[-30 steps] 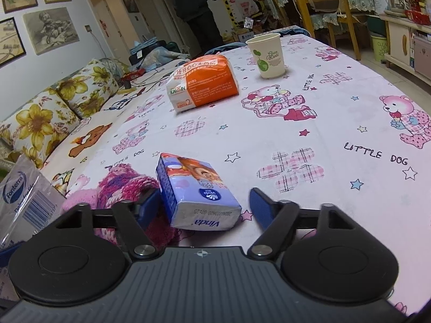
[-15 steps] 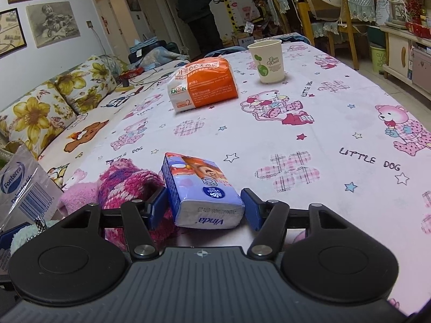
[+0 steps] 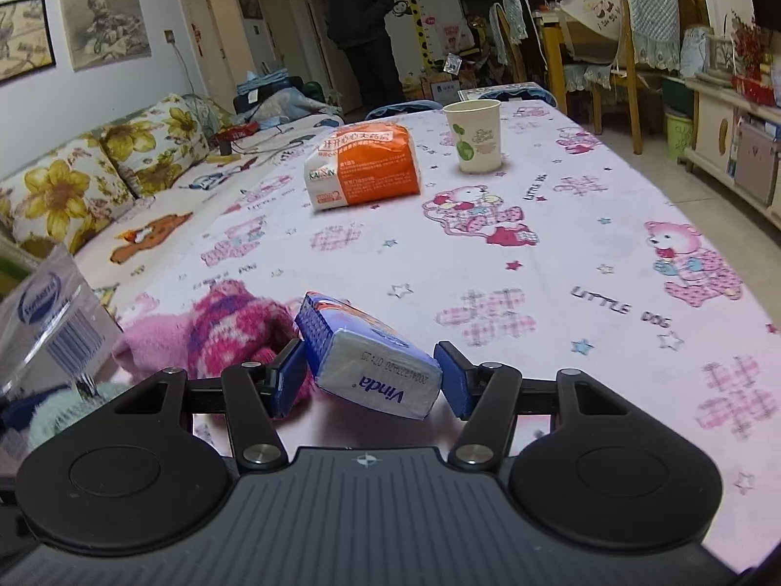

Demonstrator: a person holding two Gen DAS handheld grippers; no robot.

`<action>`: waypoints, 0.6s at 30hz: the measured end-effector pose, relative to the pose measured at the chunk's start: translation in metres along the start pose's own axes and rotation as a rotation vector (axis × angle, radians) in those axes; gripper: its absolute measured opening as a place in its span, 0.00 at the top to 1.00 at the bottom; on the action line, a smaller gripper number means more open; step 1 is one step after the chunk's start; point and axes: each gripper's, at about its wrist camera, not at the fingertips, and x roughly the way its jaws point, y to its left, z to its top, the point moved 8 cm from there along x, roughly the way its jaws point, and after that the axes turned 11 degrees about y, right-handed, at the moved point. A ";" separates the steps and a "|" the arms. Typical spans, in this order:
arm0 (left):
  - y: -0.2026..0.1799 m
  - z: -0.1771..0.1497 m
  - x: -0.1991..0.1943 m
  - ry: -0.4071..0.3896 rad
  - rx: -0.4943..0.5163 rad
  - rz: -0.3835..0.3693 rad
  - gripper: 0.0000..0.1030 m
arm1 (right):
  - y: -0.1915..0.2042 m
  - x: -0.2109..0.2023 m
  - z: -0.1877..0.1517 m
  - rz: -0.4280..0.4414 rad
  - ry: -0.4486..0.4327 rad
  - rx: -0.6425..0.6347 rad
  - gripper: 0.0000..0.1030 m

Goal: Organize soft objects
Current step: 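Grasp the mint knit ball with the left tool while the right lifts the tissue pack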

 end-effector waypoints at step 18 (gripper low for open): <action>-0.014 0.011 -0.049 -0.122 0.040 -0.112 0.32 | 0.010 -0.020 -0.005 -0.068 -0.038 -0.076 0.31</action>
